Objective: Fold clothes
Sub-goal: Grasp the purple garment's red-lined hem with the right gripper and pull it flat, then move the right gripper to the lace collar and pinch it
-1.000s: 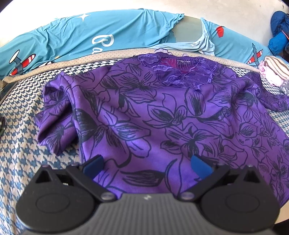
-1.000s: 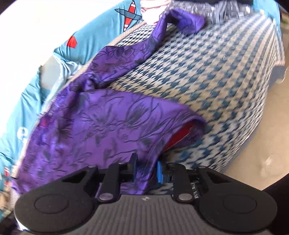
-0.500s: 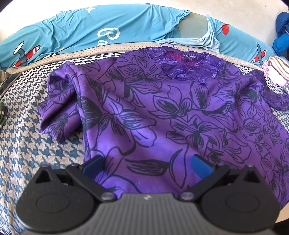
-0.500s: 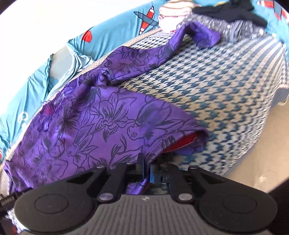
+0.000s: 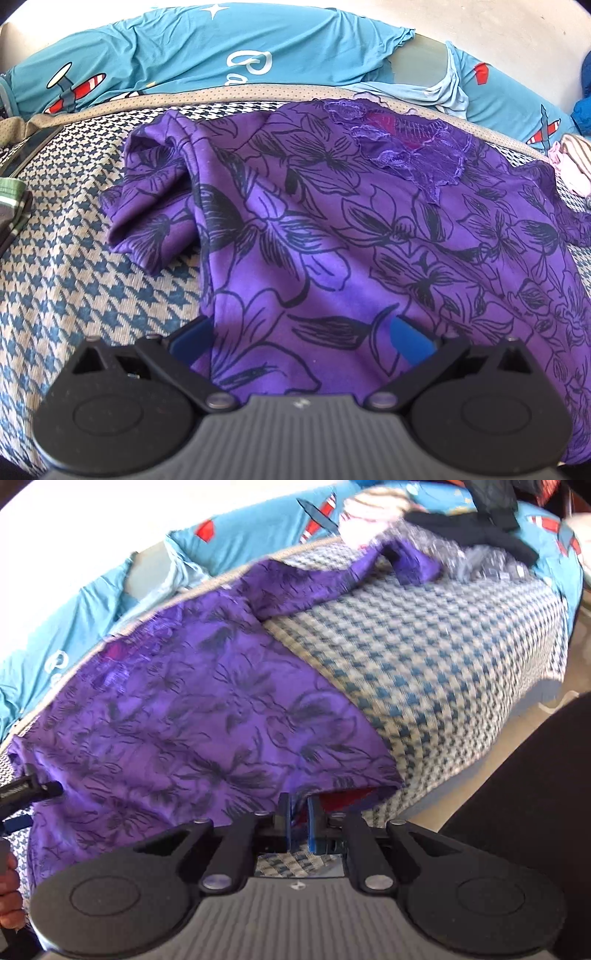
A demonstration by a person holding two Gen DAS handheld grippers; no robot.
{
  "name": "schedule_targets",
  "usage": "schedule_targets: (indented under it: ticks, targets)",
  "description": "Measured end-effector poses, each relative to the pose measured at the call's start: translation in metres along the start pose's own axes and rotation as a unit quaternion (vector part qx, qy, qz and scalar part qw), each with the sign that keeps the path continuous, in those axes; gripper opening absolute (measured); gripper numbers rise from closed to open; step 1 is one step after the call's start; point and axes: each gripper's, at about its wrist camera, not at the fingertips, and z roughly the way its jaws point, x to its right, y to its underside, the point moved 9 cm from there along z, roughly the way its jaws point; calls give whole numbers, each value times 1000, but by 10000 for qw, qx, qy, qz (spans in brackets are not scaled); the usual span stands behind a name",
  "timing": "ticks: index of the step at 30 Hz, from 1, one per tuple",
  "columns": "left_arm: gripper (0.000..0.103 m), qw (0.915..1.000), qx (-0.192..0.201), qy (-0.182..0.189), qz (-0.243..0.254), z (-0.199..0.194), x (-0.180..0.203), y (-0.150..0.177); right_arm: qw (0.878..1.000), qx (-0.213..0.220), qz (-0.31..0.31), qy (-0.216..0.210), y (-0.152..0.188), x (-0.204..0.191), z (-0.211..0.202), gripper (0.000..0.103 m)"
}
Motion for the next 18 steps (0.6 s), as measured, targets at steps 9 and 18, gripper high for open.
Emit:
schedule_targets:
  ticks: [9,18]
  targets:
    - [103,9990,270,-317,174,-11,-4,-16,9952,237,-596,-745,-30,-42,-4,18]
    - [103,9989,66,-407,200,-11,-15,-46,9797,-3,-1427,-1410,-51,-110,40,19]
